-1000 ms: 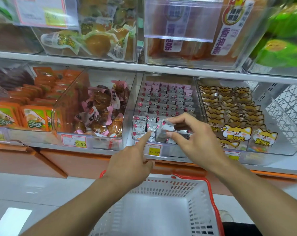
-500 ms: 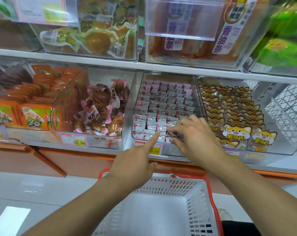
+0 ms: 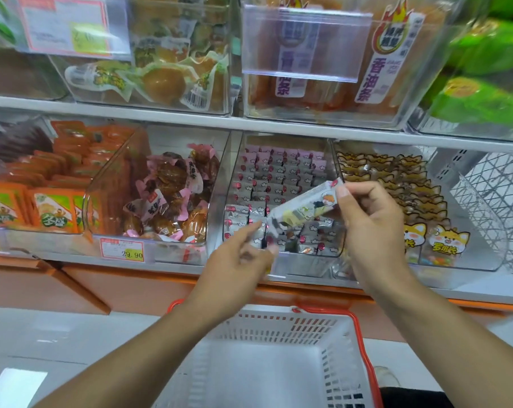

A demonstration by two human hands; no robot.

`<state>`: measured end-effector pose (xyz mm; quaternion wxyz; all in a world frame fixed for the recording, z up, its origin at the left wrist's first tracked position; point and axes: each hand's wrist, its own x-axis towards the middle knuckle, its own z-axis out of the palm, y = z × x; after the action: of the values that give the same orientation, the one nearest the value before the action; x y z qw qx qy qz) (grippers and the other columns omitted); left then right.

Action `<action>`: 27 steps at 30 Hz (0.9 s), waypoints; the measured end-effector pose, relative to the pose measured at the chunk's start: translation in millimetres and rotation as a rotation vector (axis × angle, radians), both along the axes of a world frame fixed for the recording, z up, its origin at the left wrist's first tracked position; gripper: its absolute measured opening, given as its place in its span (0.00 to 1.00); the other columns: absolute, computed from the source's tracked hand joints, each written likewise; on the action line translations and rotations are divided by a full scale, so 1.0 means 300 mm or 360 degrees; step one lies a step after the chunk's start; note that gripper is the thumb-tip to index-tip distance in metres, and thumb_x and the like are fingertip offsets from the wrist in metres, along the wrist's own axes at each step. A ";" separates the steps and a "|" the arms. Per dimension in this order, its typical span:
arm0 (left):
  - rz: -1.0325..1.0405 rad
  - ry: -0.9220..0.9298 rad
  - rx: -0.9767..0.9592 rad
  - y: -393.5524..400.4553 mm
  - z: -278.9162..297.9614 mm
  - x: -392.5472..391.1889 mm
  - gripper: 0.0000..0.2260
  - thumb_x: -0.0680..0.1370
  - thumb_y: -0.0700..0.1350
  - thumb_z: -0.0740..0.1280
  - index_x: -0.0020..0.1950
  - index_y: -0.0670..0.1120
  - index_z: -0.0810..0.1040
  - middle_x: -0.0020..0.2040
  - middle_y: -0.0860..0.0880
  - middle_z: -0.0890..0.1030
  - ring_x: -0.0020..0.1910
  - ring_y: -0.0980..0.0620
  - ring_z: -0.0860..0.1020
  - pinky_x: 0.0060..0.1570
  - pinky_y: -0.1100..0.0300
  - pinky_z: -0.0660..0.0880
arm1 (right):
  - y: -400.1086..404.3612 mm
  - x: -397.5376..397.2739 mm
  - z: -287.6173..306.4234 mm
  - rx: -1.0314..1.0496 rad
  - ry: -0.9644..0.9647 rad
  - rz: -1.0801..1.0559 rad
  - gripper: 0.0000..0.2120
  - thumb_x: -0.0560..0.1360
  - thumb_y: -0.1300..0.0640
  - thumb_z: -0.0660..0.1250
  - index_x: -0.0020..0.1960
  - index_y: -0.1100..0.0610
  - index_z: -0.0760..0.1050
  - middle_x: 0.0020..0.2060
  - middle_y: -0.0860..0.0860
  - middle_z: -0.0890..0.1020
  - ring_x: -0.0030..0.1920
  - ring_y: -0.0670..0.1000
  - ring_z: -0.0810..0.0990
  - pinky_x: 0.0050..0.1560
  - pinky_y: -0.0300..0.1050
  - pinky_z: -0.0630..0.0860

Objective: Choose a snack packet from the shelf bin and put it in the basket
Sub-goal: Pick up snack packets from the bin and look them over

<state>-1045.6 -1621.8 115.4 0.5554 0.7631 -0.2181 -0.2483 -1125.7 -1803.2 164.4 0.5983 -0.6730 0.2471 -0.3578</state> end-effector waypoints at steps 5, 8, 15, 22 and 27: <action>0.0366 0.0303 -0.0523 0.005 0.060 0.024 0.07 0.80 0.50 0.67 0.51 0.52 0.85 0.46 0.48 0.88 0.44 0.49 0.87 0.39 0.64 0.81 | 0.032 -0.013 0.007 0.0884 0.0005 0.0213 0.05 0.81 0.65 0.65 0.48 0.63 0.79 0.51 0.60 0.86 0.49 0.52 0.87 0.44 0.39 0.83; 0.0460 0.0473 -0.0659 0.013 0.073 0.035 0.18 0.72 0.61 0.69 0.50 0.48 0.85 0.45 0.47 0.87 0.45 0.44 0.87 0.40 0.60 0.82 | 0.048 -0.010 0.004 0.0989 0.0000 0.0238 0.04 0.79 0.65 0.68 0.47 0.63 0.79 0.52 0.60 0.86 0.50 0.52 0.87 0.47 0.40 0.83; 0.0564 0.0487 -0.0561 0.019 0.052 0.047 0.08 0.83 0.43 0.65 0.47 0.45 0.81 0.46 0.49 0.87 0.46 0.47 0.87 0.39 0.64 0.81 | 0.040 -0.008 -0.002 0.1232 -0.0006 0.0394 0.09 0.79 0.65 0.67 0.57 0.69 0.78 0.53 0.60 0.86 0.50 0.53 0.87 0.47 0.41 0.83; 0.0576 0.0685 -0.0756 0.008 0.074 0.045 0.12 0.85 0.39 0.58 0.43 0.45 0.73 0.30 0.54 0.82 0.46 0.42 0.87 0.39 0.59 0.83 | 0.037 -0.005 -0.016 0.0906 0.0061 0.0528 0.11 0.80 0.64 0.67 0.61 0.58 0.77 0.58 0.56 0.85 0.55 0.52 0.86 0.55 0.46 0.83; 0.0575 0.0730 -0.0785 0.015 0.067 0.051 0.12 0.85 0.38 0.58 0.43 0.45 0.73 0.32 0.52 0.83 0.46 0.40 0.87 0.40 0.57 0.83 | 0.047 -0.023 -0.015 0.0389 0.0156 0.0794 0.23 0.74 0.66 0.74 0.66 0.50 0.78 0.61 0.45 0.83 0.60 0.48 0.83 0.55 0.39 0.80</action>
<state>-1030.2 -1617.3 135.5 0.7916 0.5571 -0.0034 -0.2510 -1132.6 -1789.0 159.8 0.7320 -0.6523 0.1438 -0.1341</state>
